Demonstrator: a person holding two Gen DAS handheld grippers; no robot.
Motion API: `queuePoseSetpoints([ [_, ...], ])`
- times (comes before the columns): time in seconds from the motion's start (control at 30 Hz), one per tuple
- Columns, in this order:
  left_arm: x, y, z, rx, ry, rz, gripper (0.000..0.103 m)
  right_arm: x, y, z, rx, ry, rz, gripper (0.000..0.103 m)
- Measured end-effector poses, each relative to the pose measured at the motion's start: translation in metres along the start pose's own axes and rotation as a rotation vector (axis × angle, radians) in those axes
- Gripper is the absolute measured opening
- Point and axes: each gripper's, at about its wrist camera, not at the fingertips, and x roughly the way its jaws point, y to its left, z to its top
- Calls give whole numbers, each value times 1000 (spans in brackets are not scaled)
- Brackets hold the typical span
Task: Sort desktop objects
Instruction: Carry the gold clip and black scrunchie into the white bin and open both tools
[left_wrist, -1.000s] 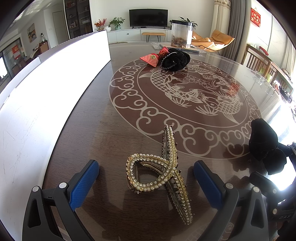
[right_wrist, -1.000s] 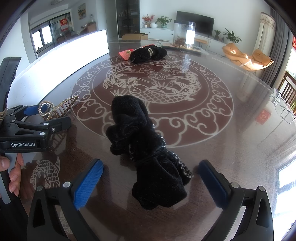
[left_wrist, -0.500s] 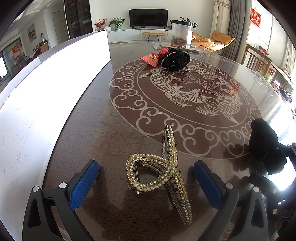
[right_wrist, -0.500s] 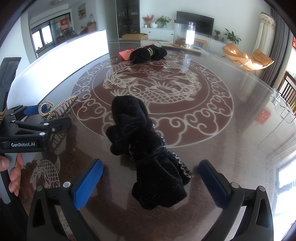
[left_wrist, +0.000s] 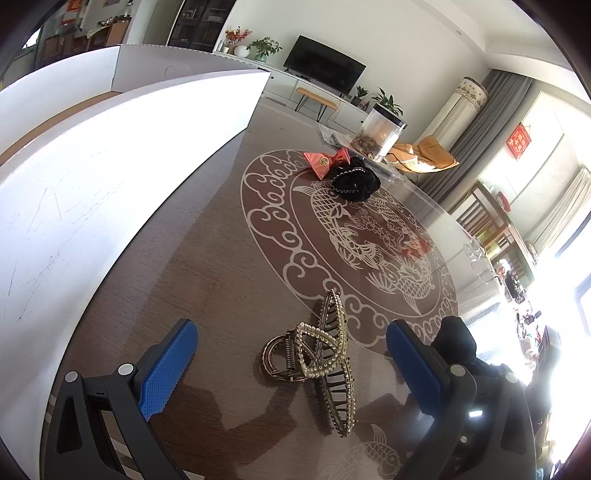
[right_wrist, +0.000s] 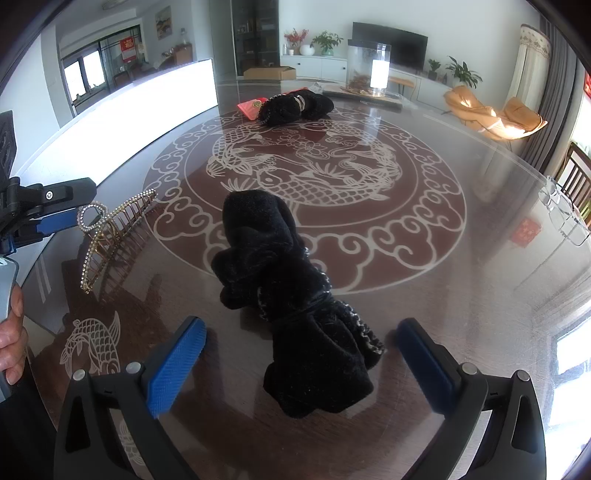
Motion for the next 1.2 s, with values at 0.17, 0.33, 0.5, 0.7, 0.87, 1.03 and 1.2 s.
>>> queuePoseSetpoints([
  [0.17,13,-20,-6,97,43,30,103,0,0,0,1,0,1,103],
  [0.33,37,-49,-14,285,83,205,103,-1,-2,1,5,-7,36,103],
  [0.5,34,-52,-18,333,54,226,78,4,-1,16,-85,38,52,103],
  [0.7,21,-51,-16,324,19,154,43,5,1,23,-184,50,124,43],
  [0.87,-7,-45,-14,249,-38,53,43,-22,4,27,-155,-8,110,34],
  [1.03,-45,-41,-15,194,-120,24,43,-50,23,35,-205,-67,111,34],
  [1.2,-104,-31,-2,126,-221,24,43,-68,49,64,-227,-137,167,34],
])
